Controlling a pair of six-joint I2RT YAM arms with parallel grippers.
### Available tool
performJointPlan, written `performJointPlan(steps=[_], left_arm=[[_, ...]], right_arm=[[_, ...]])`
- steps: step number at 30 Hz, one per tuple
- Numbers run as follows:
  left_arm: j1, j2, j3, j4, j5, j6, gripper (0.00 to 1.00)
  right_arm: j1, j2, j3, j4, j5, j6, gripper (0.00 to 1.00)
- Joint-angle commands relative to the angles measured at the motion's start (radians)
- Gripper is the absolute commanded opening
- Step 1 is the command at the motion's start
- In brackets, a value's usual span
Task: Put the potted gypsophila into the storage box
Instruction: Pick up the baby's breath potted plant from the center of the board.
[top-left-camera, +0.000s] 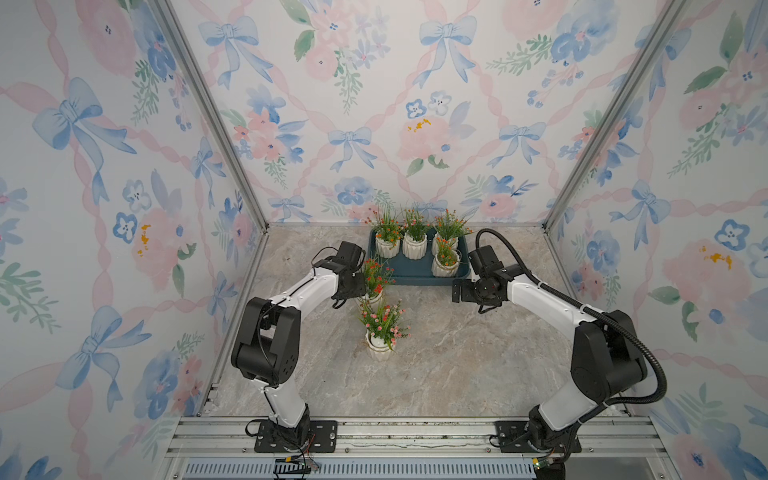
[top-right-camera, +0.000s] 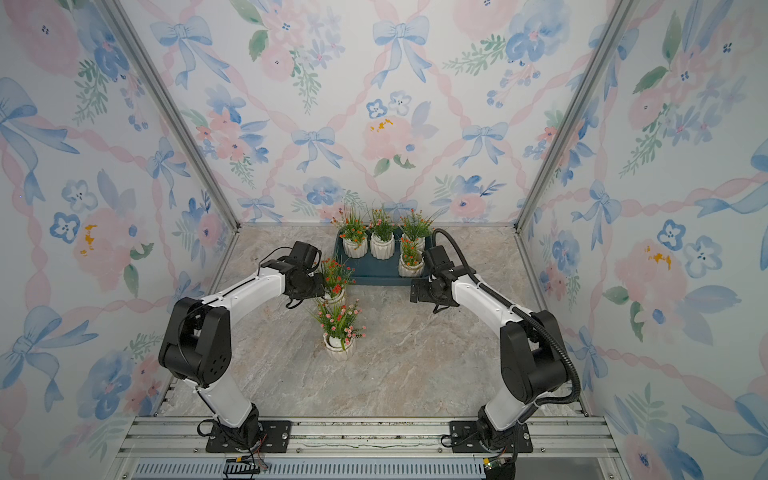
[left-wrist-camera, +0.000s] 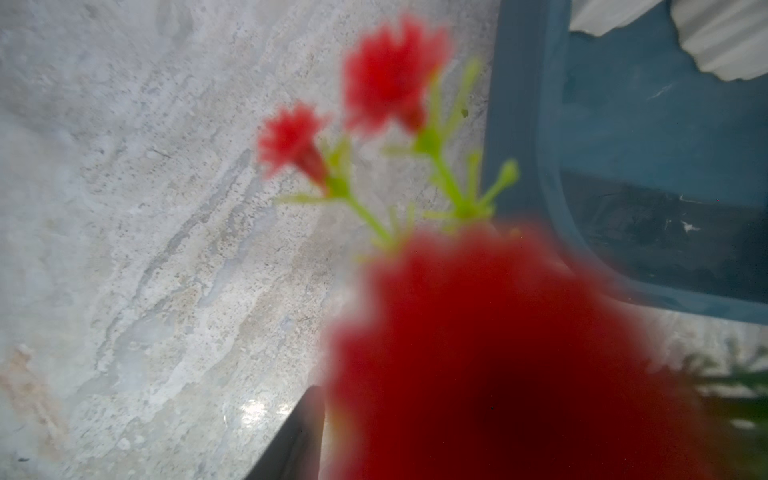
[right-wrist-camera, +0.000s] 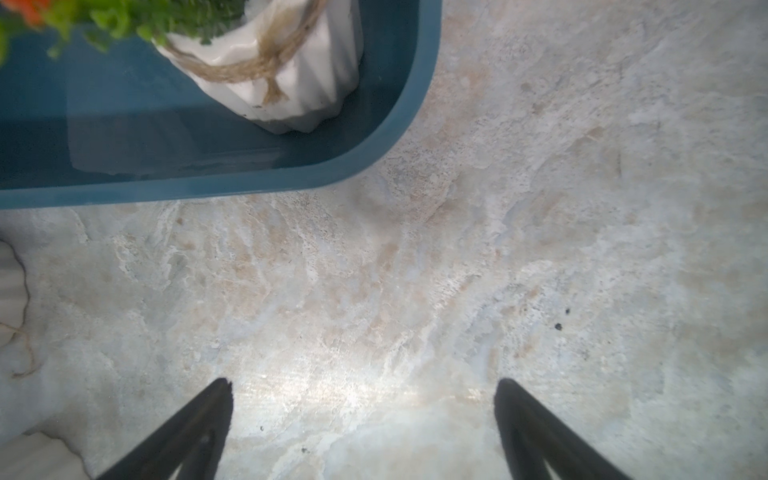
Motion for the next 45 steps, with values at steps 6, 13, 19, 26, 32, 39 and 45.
performJointPlan(steps=[6,13,19,26,32,39,45], left_arm=[[0.015,0.038,0.022,-0.04,-0.037,0.021,0.42],[0.013,0.058,0.03,-0.041,-0.025,0.014,0.42],[0.009,0.074,0.032,-0.041,-0.005,0.003,0.44],[0.009,0.086,0.022,-0.047,-0.002,0.003,0.44],[0.006,0.096,0.021,-0.05,0.004,0.0,0.32],[0.002,0.095,0.011,-0.048,0.002,-0.006,0.29],[-0.002,0.095,0.001,-0.048,0.0,-0.008,0.19]], right_arm=[[-0.003,0.035,0.003,-0.012,0.0,0.011,1.0],[-0.004,0.033,-0.01,-0.01,0.002,0.012,1.0],[-0.004,0.035,-0.011,-0.01,0.004,0.009,1.0],[-0.004,0.035,-0.018,-0.007,0.003,0.008,1.0],[-0.004,0.039,-0.024,-0.002,0.002,0.012,1.0],[-0.005,0.037,-0.023,-0.003,0.002,0.012,1.0],[-0.006,0.036,-0.021,-0.005,0.002,0.012,1.0]])
